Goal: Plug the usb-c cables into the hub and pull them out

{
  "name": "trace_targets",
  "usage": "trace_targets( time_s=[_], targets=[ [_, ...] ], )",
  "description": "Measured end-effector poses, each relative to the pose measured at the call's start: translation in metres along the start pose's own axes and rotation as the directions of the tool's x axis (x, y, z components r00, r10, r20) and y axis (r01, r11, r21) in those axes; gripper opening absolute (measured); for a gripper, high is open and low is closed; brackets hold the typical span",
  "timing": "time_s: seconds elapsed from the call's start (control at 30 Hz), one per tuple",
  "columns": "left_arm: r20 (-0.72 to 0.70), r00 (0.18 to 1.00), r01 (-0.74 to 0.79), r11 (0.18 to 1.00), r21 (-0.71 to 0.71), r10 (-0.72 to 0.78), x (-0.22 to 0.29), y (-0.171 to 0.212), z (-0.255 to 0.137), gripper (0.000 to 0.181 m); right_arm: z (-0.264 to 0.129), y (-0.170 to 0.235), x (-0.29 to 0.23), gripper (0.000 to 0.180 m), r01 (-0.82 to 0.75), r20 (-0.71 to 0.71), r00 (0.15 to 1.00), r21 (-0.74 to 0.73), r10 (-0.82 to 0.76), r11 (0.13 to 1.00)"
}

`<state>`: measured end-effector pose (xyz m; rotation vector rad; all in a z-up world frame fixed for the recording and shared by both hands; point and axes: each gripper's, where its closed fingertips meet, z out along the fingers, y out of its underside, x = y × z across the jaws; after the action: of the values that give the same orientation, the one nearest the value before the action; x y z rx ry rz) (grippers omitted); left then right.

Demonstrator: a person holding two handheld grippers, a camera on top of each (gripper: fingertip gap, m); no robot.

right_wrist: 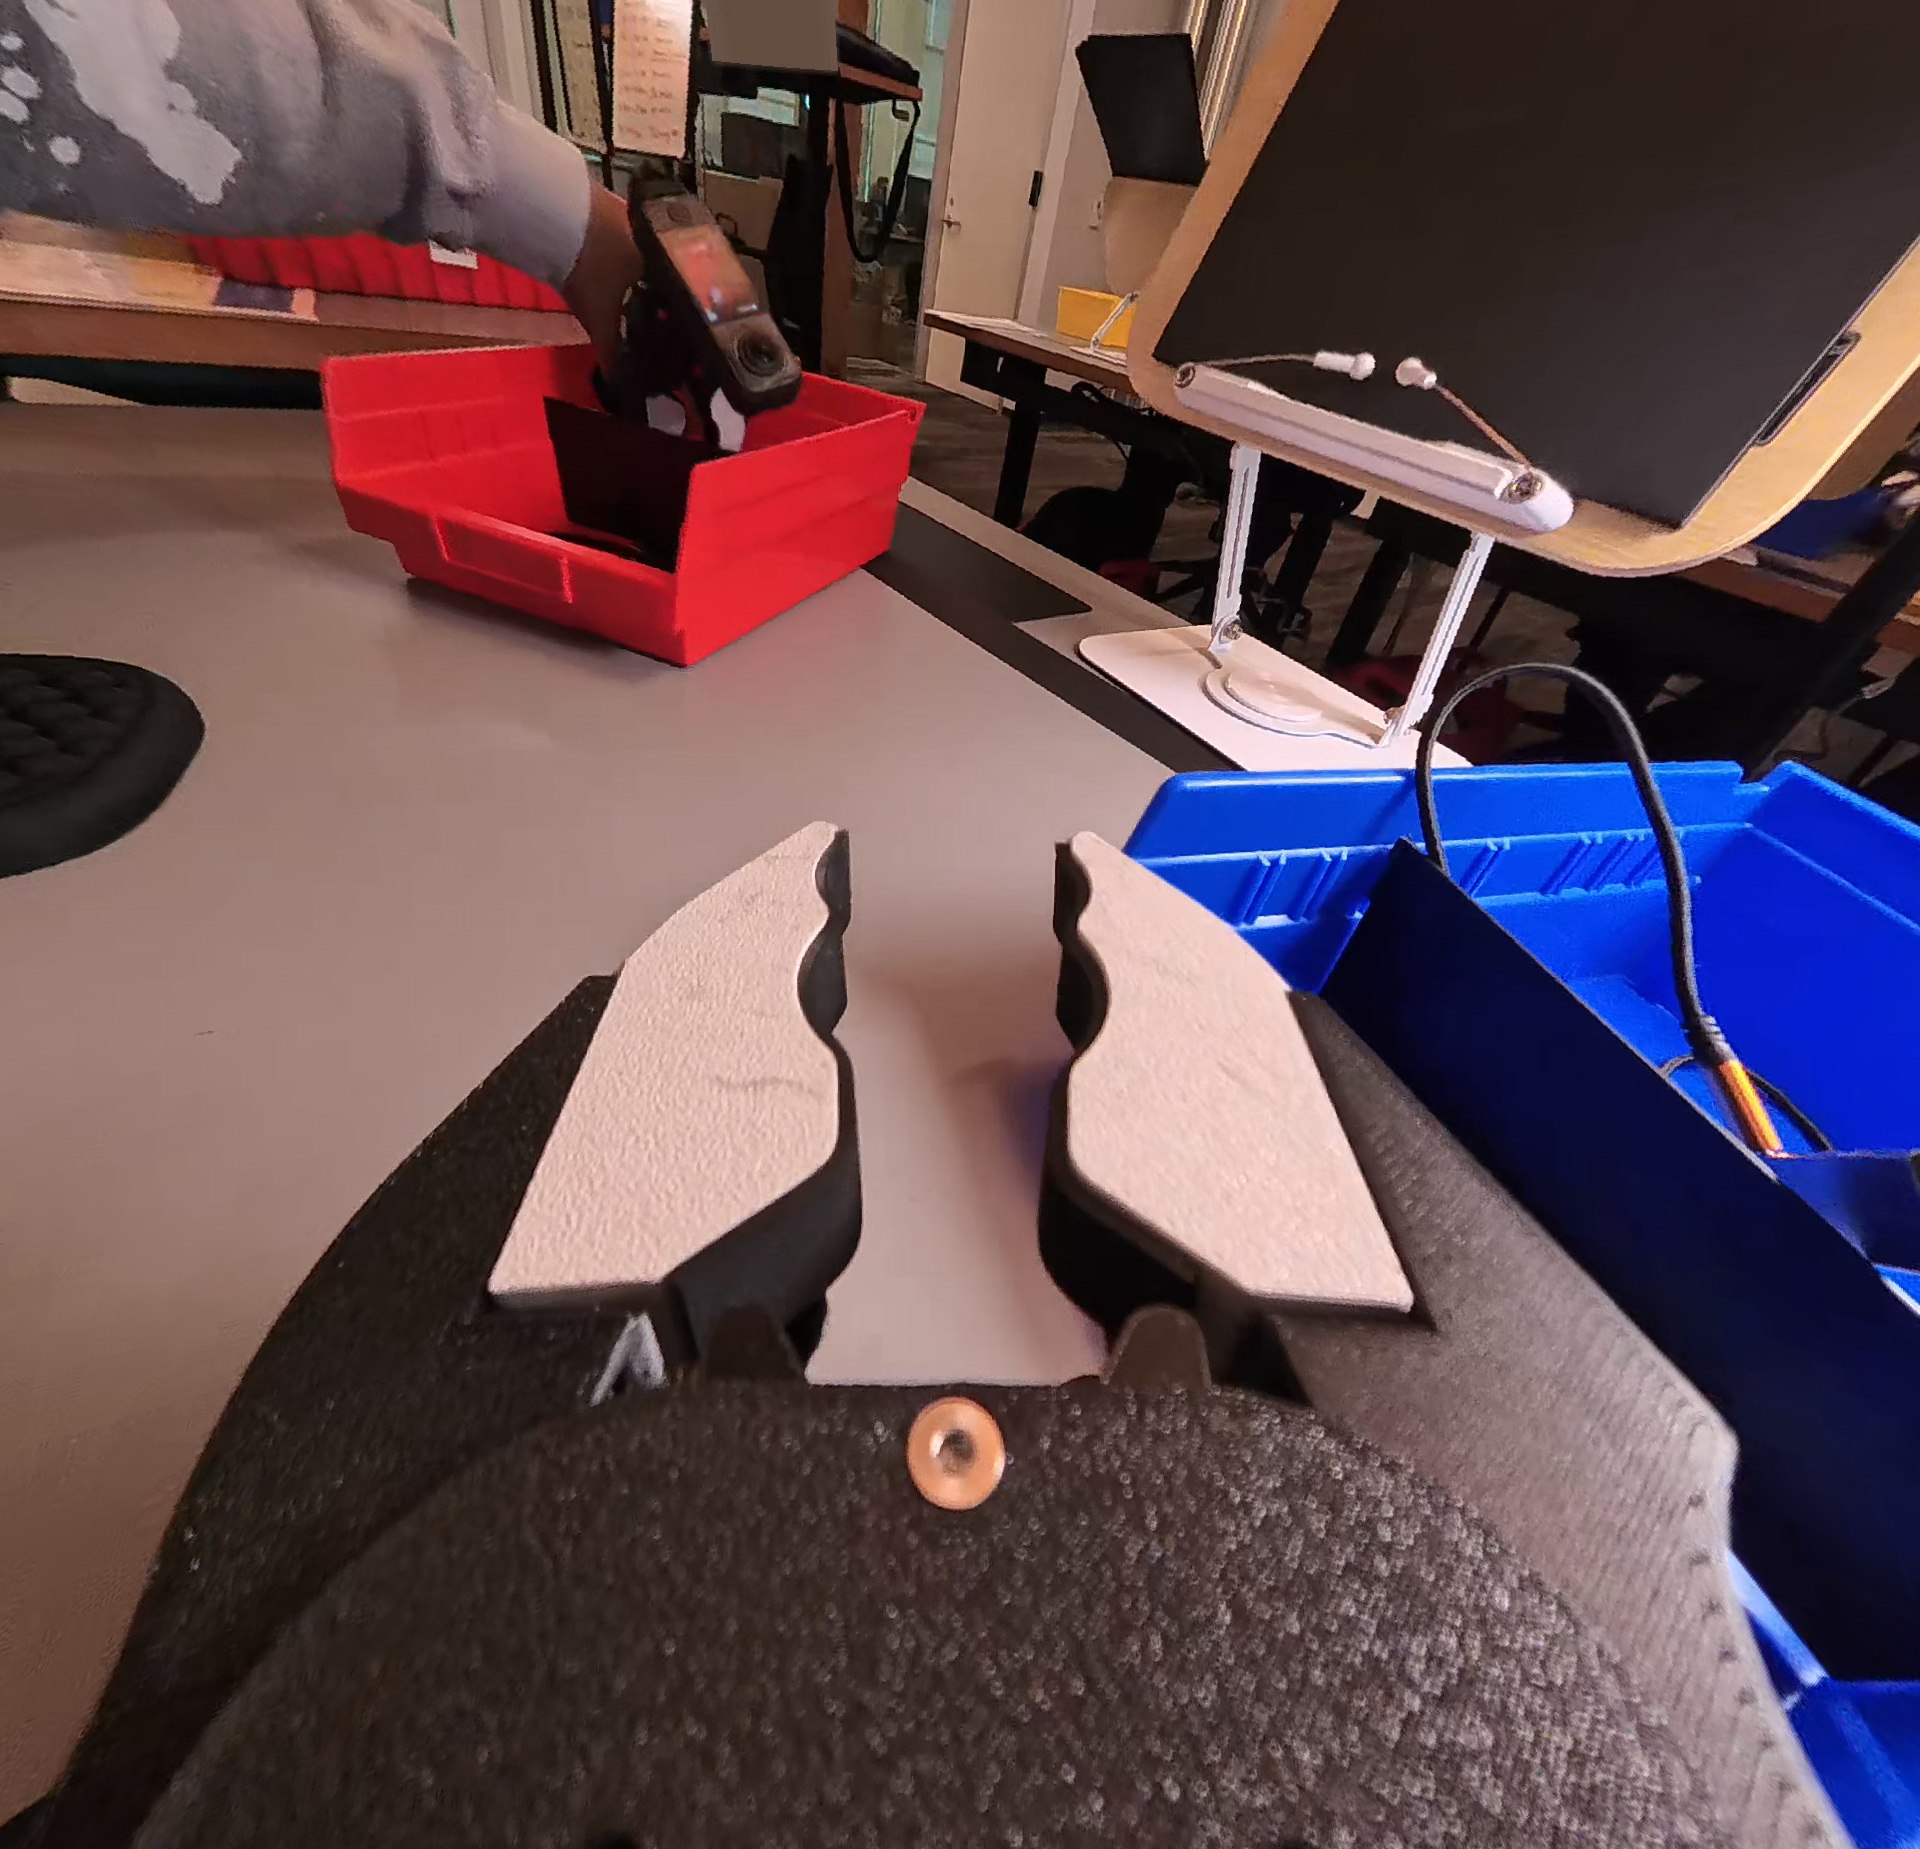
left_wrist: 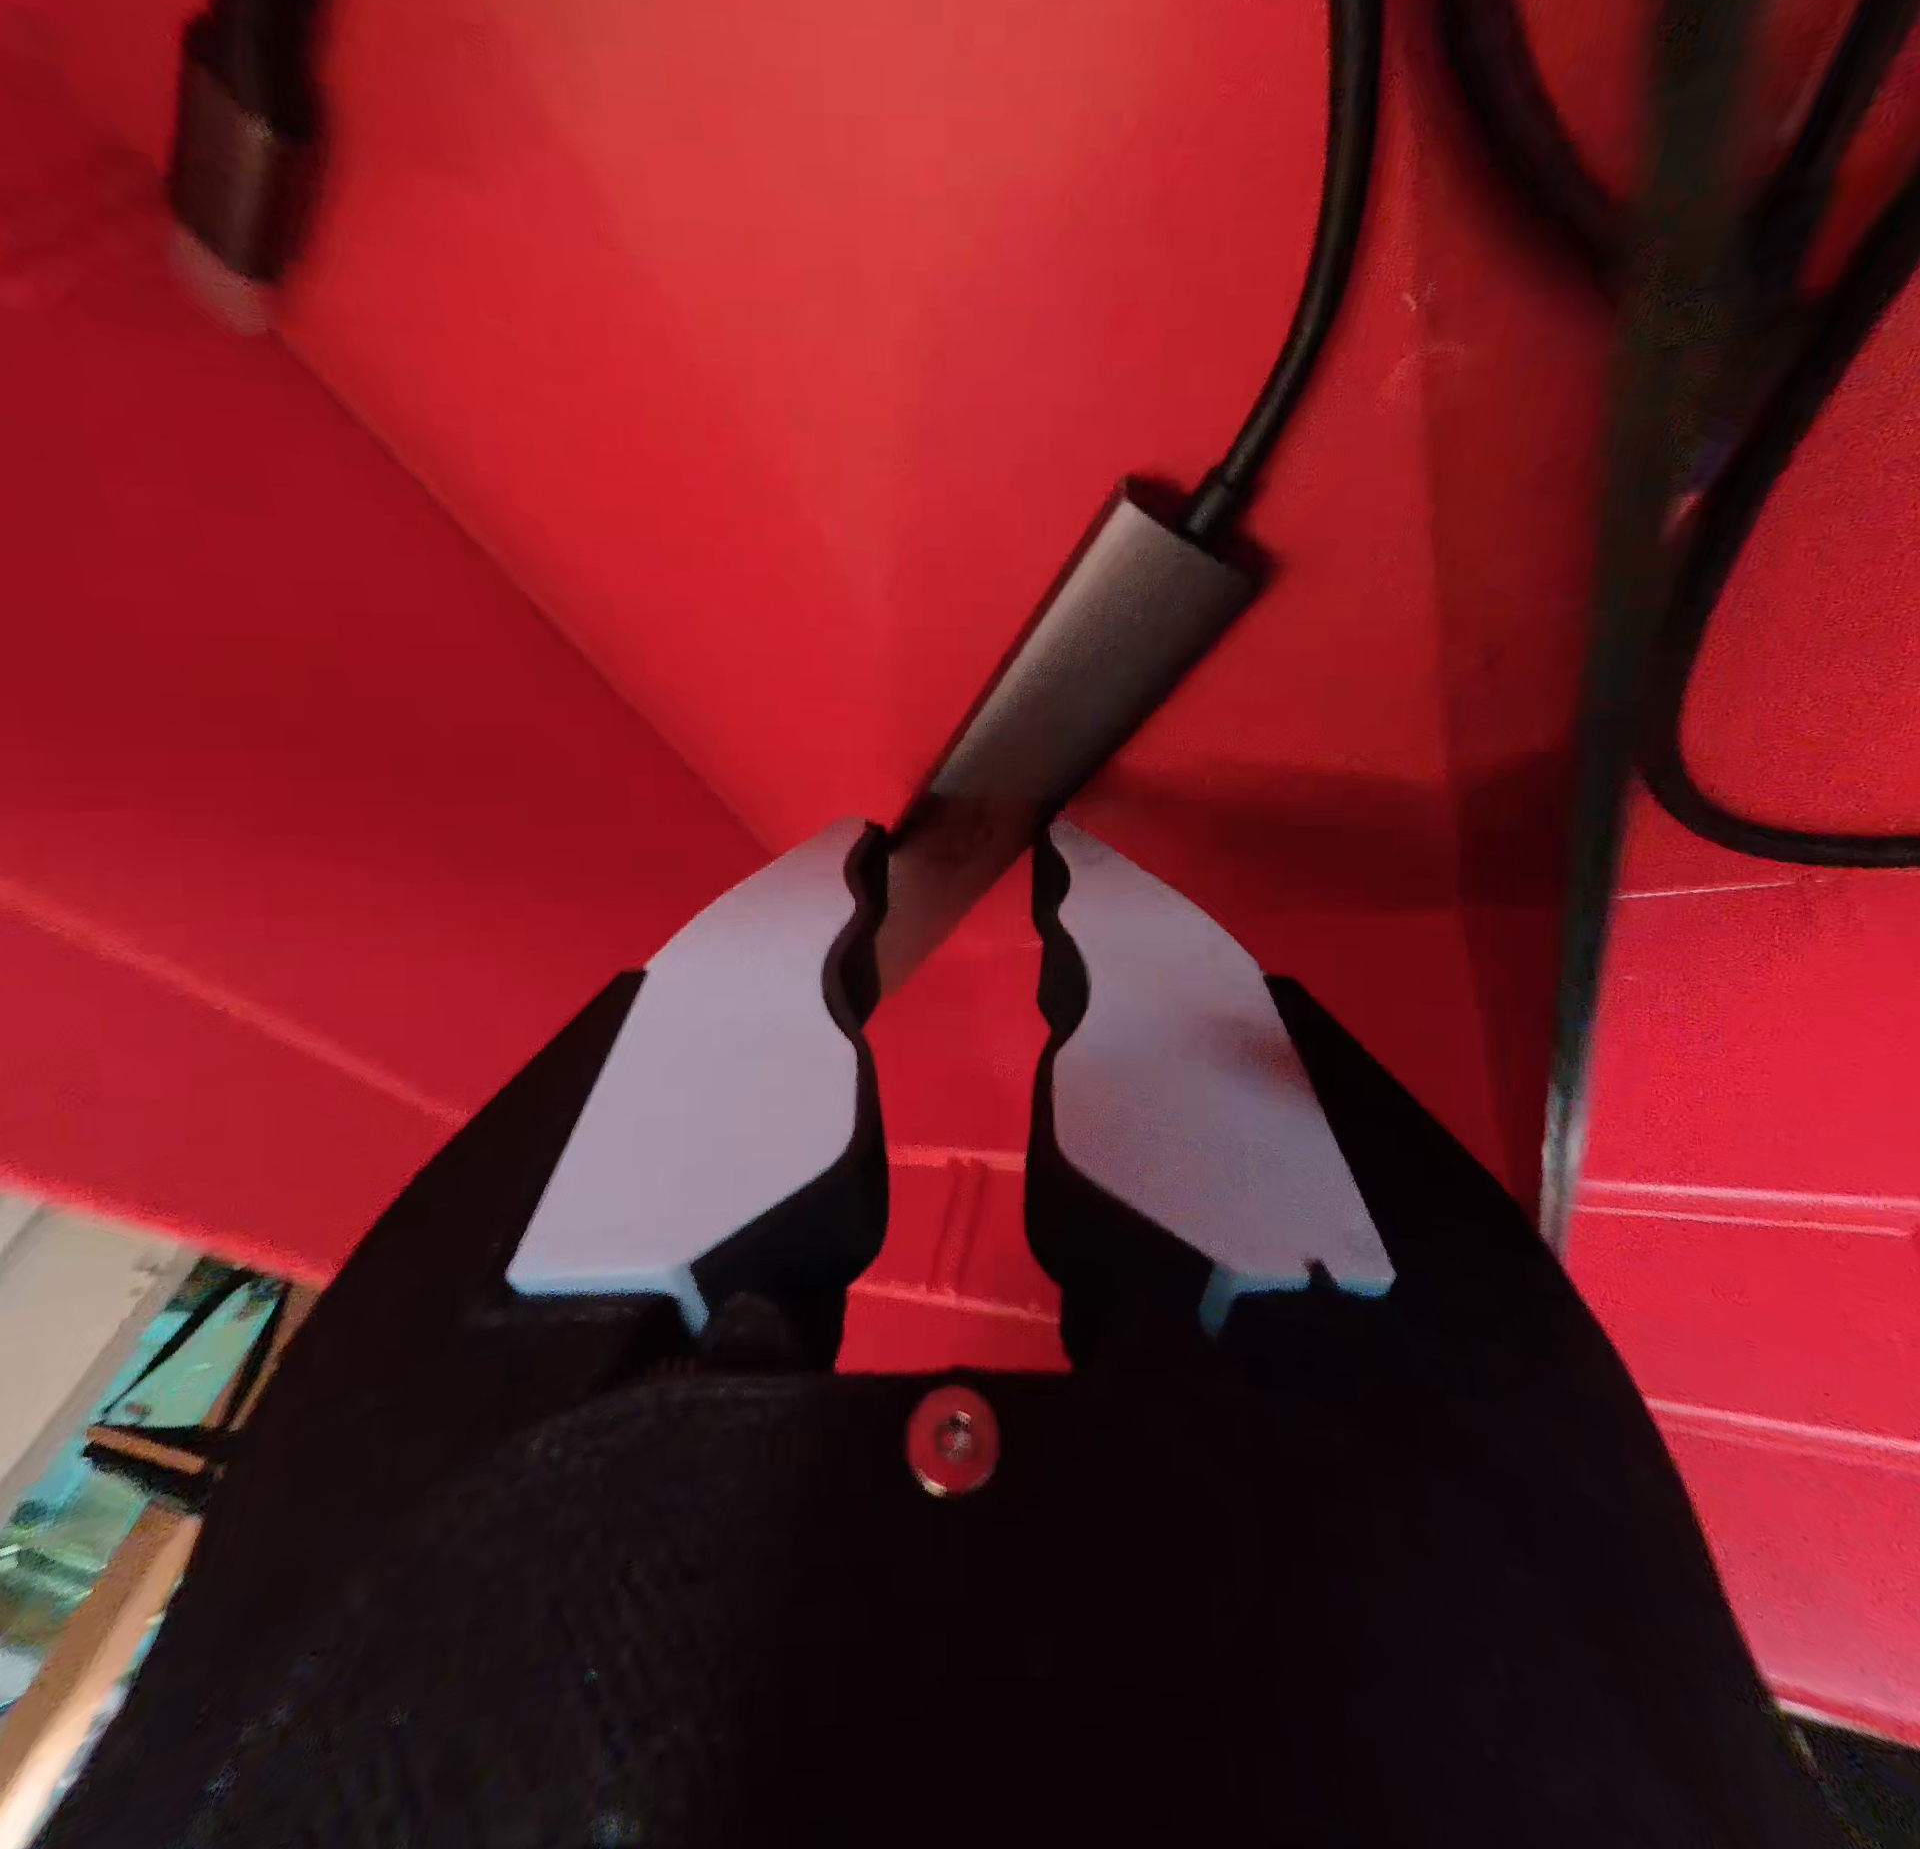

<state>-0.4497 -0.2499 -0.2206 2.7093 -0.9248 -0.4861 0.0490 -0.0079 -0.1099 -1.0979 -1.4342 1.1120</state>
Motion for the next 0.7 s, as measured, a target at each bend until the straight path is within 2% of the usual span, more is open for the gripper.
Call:
trace_targets(
  time_s=[0.03, 0.17, 0.3, 0.33, 0.4, 0.7],
  targets=[
    [0.010, 0.999, 0.033, 0.999, 0.039, -0.033, -0.001, -0.001, -0.007, 0.027, -0.001, -0.002, 0.000, 0.037, 0.003, 0.000, 1.000, 0.007, -0.003, 1.000],
    [0.067, 0.990, 0.114, 0.980, 0.163, -0.126, -0.004, 0.003, -0.052, 0.026, -0.005, -0.010, -0.004, 0.037, 0.011, 0.006, 1.000, 0.033, -0.011, 0.999],
    [0.135, 0.967, 0.165, 0.932, 0.322, -0.217, -0.008, 0.002, -0.113, 0.023, -0.006, -0.019, -0.011, 0.036, 0.014, 0.025, 1.000, 0.060, -0.016, 0.998],
    [0.164, 0.958, 0.165, 0.917, 0.364, -0.237, -0.010, 0.001, -0.129, 0.008, -0.006, -0.021, -0.014, 0.036, 0.019, 0.028, 0.999, 0.063, -0.021, 0.998],
    [0.182, 0.942, 0.183, 0.886, 0.425, -0.282, -0.010, 0.002, -0.156, 0.008, -0.007, -0.025, -0.019, 0.036, 0.037, 0.033, 0.999, 0.072, -0.039, 0.997],
    [0.273, 0.907, 0.136, 0.835, 0.534, -0.322, 0.008, -0.009, -0.216, 0.001, -0.009, -0.045, -0.040, 0.036, 0.107, 0.047, 0.993, 0.099, -0.112, 0.989]
  ],
)
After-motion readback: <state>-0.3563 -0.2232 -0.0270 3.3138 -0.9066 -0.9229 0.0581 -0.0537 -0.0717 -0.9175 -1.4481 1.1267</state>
